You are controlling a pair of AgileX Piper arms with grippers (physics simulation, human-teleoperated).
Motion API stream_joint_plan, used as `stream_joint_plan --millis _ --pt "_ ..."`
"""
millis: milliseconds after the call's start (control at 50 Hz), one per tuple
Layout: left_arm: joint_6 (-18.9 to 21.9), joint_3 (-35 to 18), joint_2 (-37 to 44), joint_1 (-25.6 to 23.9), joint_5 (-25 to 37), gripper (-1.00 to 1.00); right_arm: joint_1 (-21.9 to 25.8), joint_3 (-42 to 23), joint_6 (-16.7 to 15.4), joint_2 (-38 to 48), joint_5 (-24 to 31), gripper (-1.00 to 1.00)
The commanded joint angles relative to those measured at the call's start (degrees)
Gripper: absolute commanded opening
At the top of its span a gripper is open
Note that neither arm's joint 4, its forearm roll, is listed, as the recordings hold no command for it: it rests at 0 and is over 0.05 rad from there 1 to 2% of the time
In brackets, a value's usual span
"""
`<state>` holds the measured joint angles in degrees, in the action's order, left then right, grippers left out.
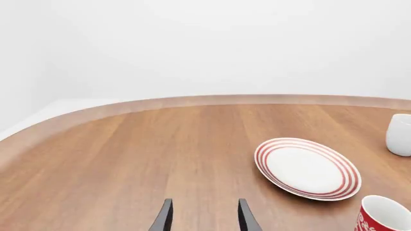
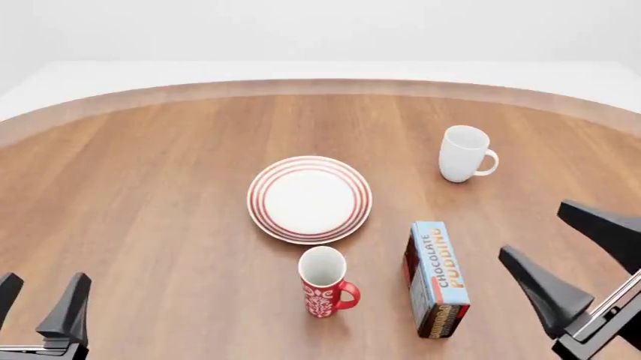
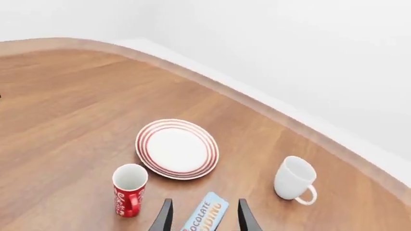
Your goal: Pick up the red mug and put it on the plate
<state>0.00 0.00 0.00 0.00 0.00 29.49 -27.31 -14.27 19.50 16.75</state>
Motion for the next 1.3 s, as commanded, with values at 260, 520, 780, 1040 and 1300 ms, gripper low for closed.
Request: stream_joint_plan --millis 260,520,780,1040,1300 --pt "0.0 0.0 0.0 0.0 0.0 1.00 4.5 -7.9 -2.5 11.1 8.4 1.00" --pt "0.0 0.0 0.0 0.0 0.0 1.00 5.3 -11.2 -3.8 18.5 11.6 1.00" --pt "0.0 0.0 0.0 0.0 0.0 1.00 5.5 -13.4 -5.5 22.6 13.2 1.00" --pt "0.0 0.0 0.0 0.0 0.0 1.00 7.0 -15.6 -6.4 27.1 16.7 1.00" --pt "0.0 0.0 0.0 0.0 0.0 1.00 7.4 -14.4 -5.7 29.9 16.3 1.00"
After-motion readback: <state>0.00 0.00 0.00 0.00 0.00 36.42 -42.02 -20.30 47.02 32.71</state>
